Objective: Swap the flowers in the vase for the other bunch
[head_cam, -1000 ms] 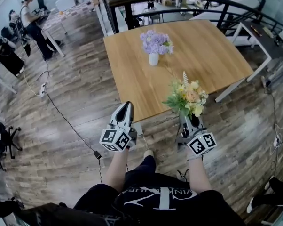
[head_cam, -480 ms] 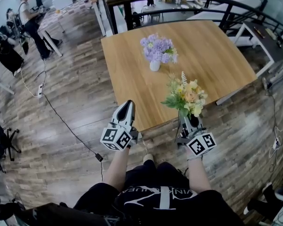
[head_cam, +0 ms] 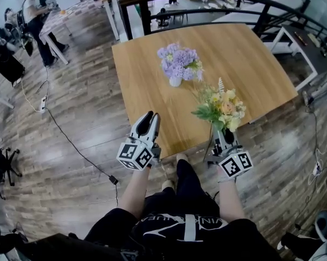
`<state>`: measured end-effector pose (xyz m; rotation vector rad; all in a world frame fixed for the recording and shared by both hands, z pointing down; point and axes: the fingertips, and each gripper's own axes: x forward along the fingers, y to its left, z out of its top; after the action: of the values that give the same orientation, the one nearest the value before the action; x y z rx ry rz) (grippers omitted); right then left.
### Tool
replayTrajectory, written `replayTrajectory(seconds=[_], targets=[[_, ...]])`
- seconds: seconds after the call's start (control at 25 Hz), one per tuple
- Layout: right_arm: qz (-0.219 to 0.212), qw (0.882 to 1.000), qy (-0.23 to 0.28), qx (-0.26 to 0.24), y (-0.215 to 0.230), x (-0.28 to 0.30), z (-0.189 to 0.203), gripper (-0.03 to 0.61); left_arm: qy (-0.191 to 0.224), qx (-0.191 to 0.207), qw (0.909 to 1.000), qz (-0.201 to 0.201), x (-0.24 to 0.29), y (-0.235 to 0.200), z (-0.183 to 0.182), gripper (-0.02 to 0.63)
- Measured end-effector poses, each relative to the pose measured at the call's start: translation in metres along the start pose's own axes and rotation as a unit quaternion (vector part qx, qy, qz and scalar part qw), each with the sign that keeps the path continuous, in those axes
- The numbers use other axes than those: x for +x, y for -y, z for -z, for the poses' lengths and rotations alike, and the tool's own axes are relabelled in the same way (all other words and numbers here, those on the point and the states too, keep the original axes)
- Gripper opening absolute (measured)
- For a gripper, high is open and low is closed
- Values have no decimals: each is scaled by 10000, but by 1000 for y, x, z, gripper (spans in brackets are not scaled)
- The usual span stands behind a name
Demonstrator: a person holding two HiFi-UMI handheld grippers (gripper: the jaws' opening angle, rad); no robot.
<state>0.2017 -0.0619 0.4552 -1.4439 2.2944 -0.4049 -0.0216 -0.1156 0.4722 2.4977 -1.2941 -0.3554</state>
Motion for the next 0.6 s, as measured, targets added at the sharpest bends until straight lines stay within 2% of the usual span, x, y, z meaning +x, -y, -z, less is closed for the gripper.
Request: replayTrajectory(seconds=[0.16, 0.44, 0.6], targets=[[-35, 10000, 52, -18, 14, 18, -10, 95, -106, 75, 9999, 33, 26, -6, 8, 101], [-36, 9999, 147, -54, 56, 45, -38, 95, -94, 238, 9996, -140, 75, -13, 18, 103], [14, 9999, 84, -58, 72, 59, -40, 95, -158, 293, 9994, -135, 103, -14, 22, 118]])
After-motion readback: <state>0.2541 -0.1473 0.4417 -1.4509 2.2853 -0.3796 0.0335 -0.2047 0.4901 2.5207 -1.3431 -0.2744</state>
